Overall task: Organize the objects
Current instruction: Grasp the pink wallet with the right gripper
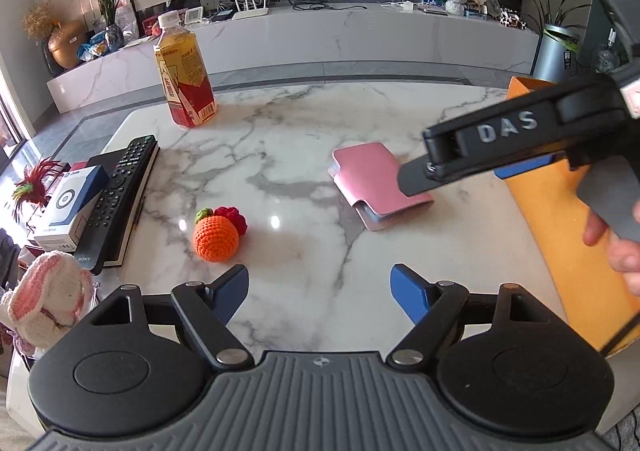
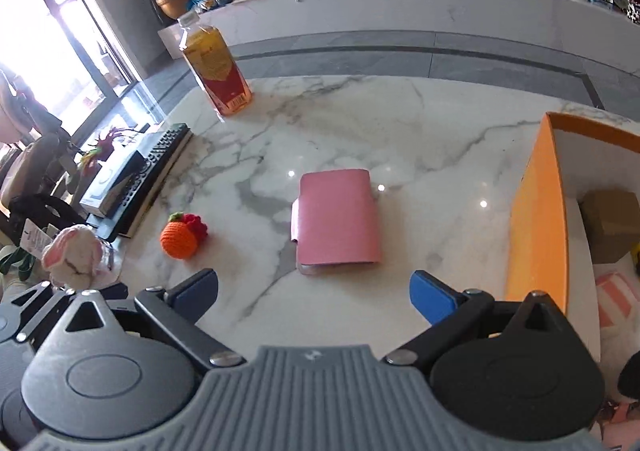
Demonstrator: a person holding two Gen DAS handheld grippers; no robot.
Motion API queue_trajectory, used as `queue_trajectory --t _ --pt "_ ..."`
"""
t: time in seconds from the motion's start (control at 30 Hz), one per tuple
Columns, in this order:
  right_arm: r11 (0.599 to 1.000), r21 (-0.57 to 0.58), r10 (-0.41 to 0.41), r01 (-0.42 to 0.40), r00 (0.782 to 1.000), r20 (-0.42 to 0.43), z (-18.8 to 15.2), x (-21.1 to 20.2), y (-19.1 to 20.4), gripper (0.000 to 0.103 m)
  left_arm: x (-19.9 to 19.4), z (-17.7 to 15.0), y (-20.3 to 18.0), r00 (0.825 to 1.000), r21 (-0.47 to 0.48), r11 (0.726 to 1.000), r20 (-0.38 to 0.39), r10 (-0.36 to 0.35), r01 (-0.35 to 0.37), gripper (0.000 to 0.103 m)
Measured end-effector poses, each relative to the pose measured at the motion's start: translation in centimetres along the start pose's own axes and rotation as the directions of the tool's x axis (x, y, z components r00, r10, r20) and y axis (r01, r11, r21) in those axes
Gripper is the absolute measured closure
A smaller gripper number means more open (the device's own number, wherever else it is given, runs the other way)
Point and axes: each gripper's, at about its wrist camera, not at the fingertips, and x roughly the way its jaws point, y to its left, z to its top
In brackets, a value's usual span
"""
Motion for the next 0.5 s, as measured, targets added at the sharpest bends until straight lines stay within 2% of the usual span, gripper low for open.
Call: queue_trajectory --t 0.13,0.3,0.43,0.5 --pt "0.998 -0.021 -0.057 0.056 0.997 -0.060 1.5 3.4 0.4 0.001 0.4 0.1 0.8 1.000 -0.039 0.999 -0.018 -0.019 0.018 0.011" --pt "0.992 -0.066 -0.118 0.111 0.985 -0.124 3.4 7.5 0.6 0.001 0.9 -0.1 1.5 0.999 -0.073 0.997 -0.049 0.002 -0.006 0.011" --pt "0.981 -0.140 -0.153 0.131 0.975 -0.160 4.3 10.3 1.6 0.001 1.2 -0.1 1.9 0.998 -0.094 0.995 -0.057 -0.018 0.012 0.011" --pt "0.971 -0.177 -0.188 0.161 0.971 -0.150 4.4 11.4 2.0 0.001 1.2 -0.1 1.9 0.998 -0.093 0.996 -0.059 -0.021 0.015 0.011"
